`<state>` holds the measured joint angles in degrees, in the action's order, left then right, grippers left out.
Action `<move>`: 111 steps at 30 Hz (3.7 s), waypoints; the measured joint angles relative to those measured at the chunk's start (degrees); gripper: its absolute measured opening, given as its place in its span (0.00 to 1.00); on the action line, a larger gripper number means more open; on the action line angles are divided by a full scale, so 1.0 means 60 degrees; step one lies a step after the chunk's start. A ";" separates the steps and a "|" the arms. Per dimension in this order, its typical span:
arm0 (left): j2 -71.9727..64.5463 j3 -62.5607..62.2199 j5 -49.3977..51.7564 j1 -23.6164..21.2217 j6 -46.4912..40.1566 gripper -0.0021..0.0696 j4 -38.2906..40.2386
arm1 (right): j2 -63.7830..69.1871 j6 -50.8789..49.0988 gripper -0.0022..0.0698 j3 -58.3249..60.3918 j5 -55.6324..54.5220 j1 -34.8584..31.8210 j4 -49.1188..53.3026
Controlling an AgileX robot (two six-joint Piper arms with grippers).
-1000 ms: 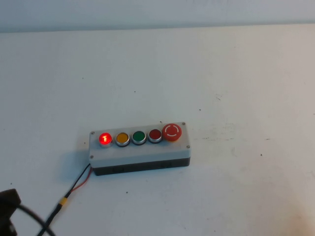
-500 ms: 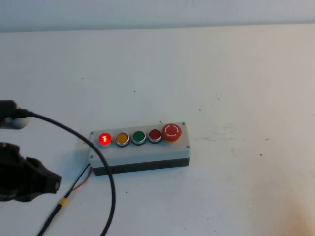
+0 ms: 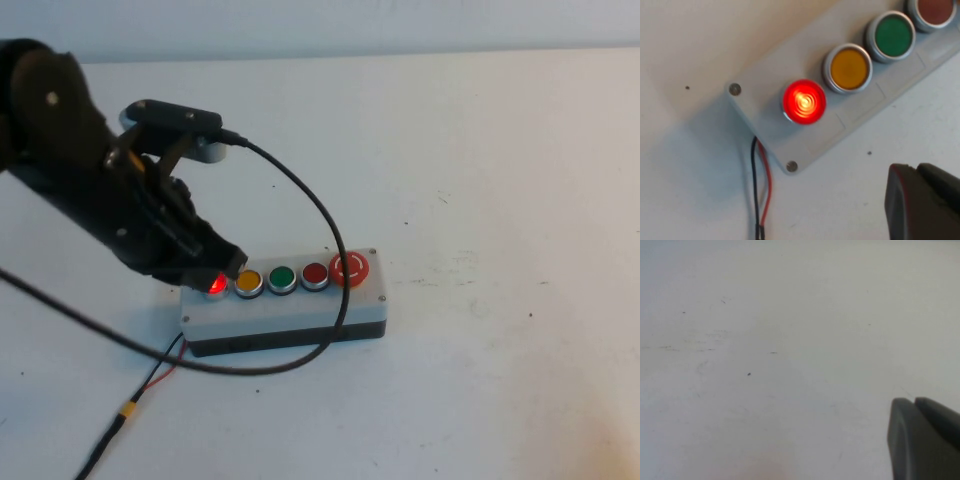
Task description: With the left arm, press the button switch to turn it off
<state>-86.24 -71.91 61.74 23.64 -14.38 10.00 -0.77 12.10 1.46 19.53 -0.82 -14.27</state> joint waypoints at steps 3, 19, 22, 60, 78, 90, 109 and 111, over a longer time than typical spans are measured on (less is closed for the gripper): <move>-0.0821 -0.0884 0.0446 0.0019 0.0076 0.03 -0.0408 | 0.0000 0.0000 0.01 0.0000 0.0000 0.0000 0.0000; -0.2475 -0.1772 0.0934 0.0019 0.0119 0.03 -0.0871 | 0.0000 0.0000 0.01 0.0000 0.0000 0.0000 0.0000; -0.2497 -0.1772 0.0934 0.0019 0.0155 0.03 -0.0933 | 0.0000 0.0000 0.01 0.0000 0.0000 0.0000 0.0000; -0.3112 -0.1991 0.0558 0.0019 0.0328 0.03 -0.1474 | 0.0000 0.0000 0.01 0.0000 0.0000 0.0000 0.0000; 0.1463 0.0919 -0.1939 0.0019 0.0760 0.03 -0.1366 | 0.0000 0.0000 0.01 0.0000 0.0000 0.0000 0.0000; 0.7270 0.6165 -0.5728 0.0019 0.1831 0.03 -0.1227 | 0.0000 0.0000 0.01 0.0000 0.0000 0.0000 0.0000; 0.9941 0.8808 -0.8016 0.0019 0.1899 0.03 -0.2402 | 0.0000 0.0000 0.01 0.0000 0.0000 0.0000 0.0000; 1.0455 0.9353 -0.8873 0.0019 0.1630 0.03 -0.2359 | 0.0000 0.0000 0.01 0.0000 0.0000 0.0000 0.0000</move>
<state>-23.51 -15.79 8.49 23.75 -4.59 -4.15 -0.77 12.10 1.46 19.53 -0.82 -14.27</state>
